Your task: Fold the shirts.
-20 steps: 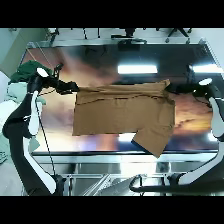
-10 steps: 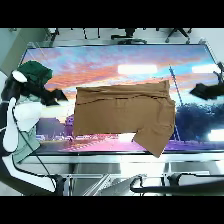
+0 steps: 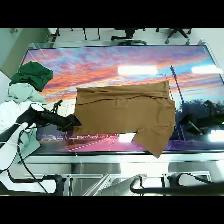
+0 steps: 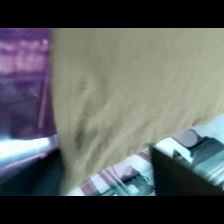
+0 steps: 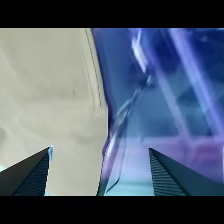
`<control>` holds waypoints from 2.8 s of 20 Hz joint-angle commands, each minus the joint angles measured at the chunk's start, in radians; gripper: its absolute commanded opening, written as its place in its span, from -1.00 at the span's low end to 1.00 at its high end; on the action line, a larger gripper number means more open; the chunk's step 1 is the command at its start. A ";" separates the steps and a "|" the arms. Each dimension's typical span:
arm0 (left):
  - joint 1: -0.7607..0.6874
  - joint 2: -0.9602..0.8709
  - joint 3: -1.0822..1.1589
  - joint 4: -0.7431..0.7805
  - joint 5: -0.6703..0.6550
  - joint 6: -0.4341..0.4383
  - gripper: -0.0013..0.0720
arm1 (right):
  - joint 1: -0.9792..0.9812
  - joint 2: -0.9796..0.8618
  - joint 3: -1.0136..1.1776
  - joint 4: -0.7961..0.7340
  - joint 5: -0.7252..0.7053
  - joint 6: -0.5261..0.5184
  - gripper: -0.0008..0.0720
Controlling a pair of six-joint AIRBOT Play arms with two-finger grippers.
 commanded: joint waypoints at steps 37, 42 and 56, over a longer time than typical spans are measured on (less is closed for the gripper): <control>-0.064 -0.090 0.520 0.277 -0.130 -0.203 -0.93 | 0.340 -0.237 0.304 0.415 -0.408 -0.287 -0.92; -0.064 -0.273 0.701 0.276 -0.163 -0.239 -0.93 | 0.340 -0.406 0.430 0.412 -0.414 -0.309 -0.92; -0.009 -0.360 1.023 0.278 -0.463 -0.334 0.96 | 0.253 -0.457 0.430 0.294 -0.228 -0.343 0.81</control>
